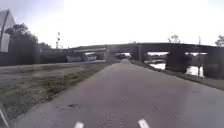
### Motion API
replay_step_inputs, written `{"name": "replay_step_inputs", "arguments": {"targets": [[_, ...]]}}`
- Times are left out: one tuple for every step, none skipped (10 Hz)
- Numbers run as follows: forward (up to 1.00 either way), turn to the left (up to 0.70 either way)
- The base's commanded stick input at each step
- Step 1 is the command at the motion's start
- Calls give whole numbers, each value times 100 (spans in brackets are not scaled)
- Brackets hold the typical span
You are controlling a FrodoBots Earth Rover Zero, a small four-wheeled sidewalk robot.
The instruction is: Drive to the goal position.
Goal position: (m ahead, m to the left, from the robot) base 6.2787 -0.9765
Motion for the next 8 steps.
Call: {"name": "replay_step_inputs", "arguments": {"targets": [[70, 0], [70, 0], [70, 0], [70, 0], [70, 0], [70, 0], [70, 0], [70, 0]]}}
